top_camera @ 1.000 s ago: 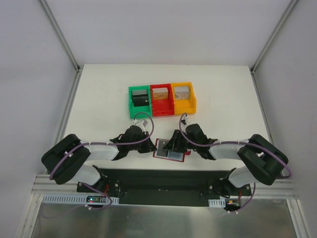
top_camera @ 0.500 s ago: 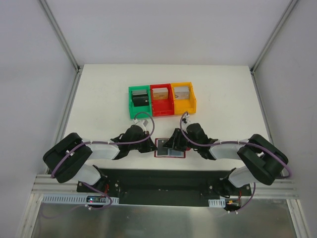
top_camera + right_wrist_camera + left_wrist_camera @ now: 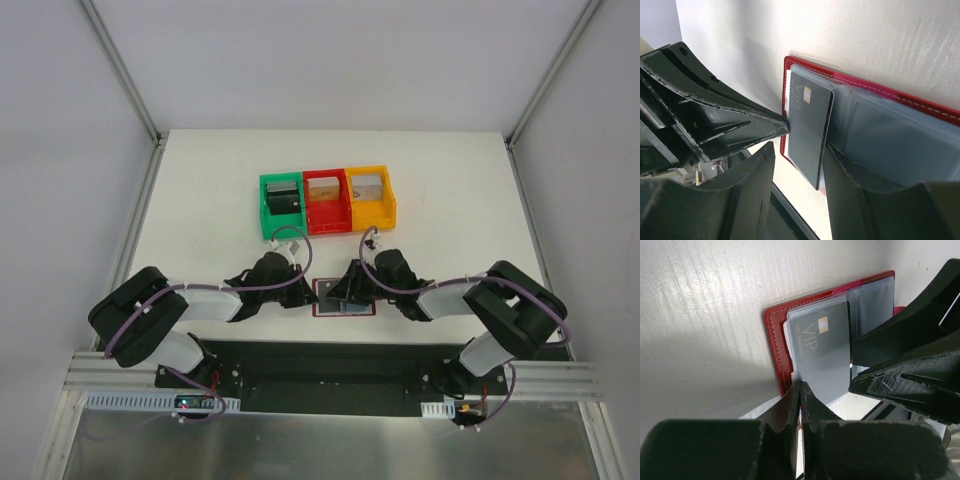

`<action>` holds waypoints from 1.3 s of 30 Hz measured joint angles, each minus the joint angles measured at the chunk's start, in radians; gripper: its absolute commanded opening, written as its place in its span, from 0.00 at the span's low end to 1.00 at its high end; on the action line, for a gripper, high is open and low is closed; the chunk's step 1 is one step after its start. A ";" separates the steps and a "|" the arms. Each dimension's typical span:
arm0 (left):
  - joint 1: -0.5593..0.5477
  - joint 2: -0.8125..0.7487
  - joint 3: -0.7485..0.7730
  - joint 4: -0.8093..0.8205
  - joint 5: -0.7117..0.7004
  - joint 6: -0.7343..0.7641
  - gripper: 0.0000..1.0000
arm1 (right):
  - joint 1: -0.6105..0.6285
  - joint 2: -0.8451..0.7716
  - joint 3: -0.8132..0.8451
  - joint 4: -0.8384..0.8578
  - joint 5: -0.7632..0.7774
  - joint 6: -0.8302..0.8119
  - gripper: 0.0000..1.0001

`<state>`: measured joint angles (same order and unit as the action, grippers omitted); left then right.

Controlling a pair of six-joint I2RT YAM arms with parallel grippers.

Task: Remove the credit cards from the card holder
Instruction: Remove the credit card from the card holder.

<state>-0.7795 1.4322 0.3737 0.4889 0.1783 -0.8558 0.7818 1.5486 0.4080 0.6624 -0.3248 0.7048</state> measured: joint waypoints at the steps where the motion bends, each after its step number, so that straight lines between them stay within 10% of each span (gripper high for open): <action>1: 0.000 0.001 0.000 0.000 0.000 0.000 0.00 | -0.001 0.003 -0.002 0.008 0.000 0.002 0.45; 39: 0.000 0.019 0.011 0.004 0.002 -0.001 0.00 | -0.025 0.114 -0.046 0.269 -0.122 0.084 0.33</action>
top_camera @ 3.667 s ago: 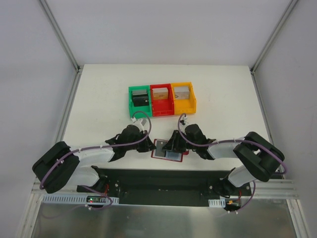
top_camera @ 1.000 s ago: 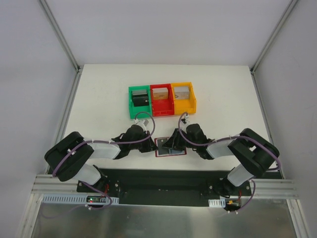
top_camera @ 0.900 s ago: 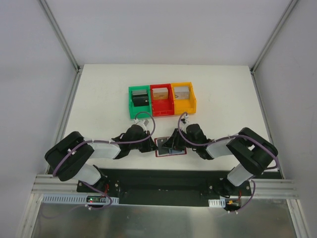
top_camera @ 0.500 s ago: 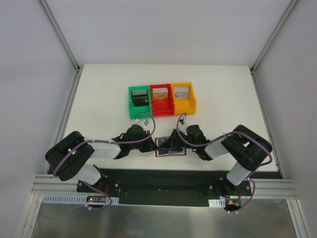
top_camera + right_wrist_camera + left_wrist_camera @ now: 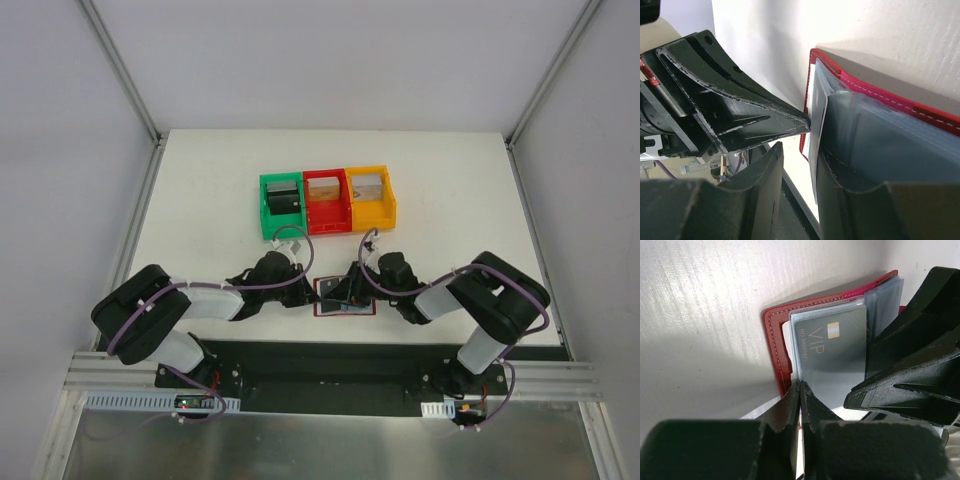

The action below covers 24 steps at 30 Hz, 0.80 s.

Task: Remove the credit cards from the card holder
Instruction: Remove the credit card from the card holder.

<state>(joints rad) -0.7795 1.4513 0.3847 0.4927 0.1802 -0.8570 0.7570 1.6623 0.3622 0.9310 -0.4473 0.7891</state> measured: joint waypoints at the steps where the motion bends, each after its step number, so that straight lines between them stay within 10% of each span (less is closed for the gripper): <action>1: 0.000 0.000 0.000 0.000 -0.001 0.000 0.00 | -0.001 -0.001 0.000 0.000 -0.002 0.000 0.33; 24: 0.000 0.000 0.002 -0.012 -0.011 -0.018 0.00 | -0.023 -0.087 -0.021 -0.065 -0.017 -0.015 0.32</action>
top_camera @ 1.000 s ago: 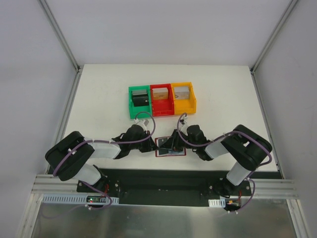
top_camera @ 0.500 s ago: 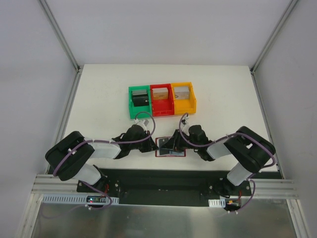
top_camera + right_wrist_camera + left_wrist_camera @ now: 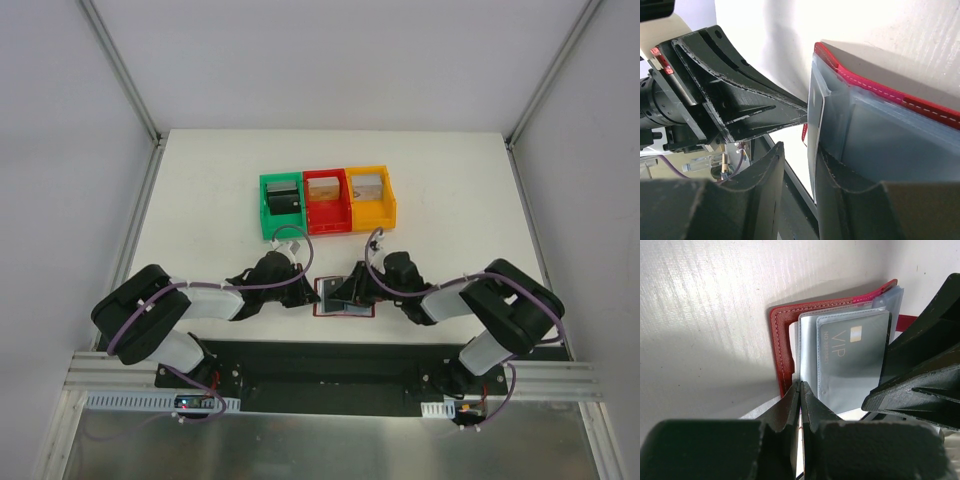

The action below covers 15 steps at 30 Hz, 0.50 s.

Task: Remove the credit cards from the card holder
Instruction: Remove the credit card from the card holder.

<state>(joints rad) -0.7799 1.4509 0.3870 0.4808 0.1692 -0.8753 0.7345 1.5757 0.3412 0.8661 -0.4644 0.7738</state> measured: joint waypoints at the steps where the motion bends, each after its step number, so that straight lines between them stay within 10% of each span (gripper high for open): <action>1: 0.000 0.000 0.000 0.000 0.000 0.000 0.00 | 0.000 -0.001 -0.002 -0.003 0.000 -0.001 0.31; 15: -0.006 -0.003 0.000 -0.007 -0.017 -0.004 0.00 | -0.020 -0.034 -0.034 -0.024 -0.001 -0.015 0.28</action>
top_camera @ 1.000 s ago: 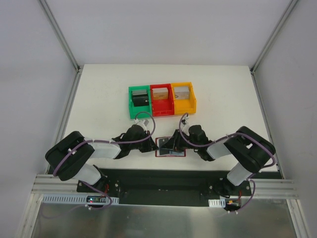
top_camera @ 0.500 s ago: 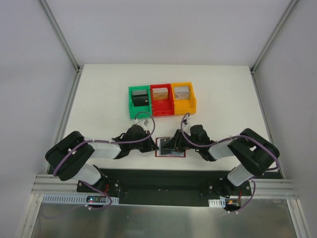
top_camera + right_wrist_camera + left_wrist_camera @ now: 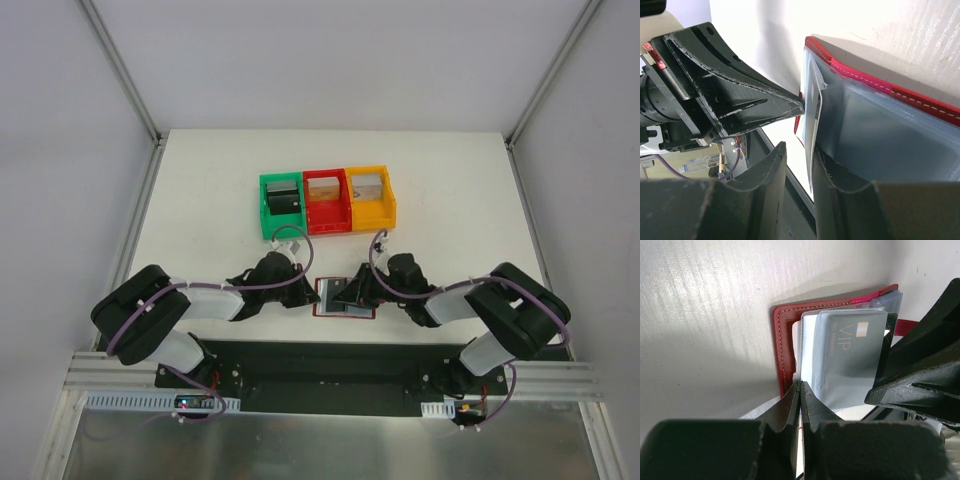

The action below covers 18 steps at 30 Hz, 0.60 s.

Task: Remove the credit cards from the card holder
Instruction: Remove the credit card from the card holder.

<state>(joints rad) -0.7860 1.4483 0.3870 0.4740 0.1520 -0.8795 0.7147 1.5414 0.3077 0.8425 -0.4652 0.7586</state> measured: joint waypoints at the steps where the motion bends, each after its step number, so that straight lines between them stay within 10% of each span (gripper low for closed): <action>1: 0.000 0.000 0.000 0.000 0.000 0.000 0.00 | -0.001 -0.002 0.000 -0.003 0.000 0.000 0.28; 18: 0.000 0.000 -0.001 0.000 -0.002 -0.004 0.00 | -0.027 -0.031 -0.017 -0.018 -0.006 -0.006 0.19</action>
<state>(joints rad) -0.7860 1.4479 0.3862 0.4740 0.1501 -0.8837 0.6876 1.5105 0.2909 0.8242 -0.4717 0.7528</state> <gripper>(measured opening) 0.002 0.207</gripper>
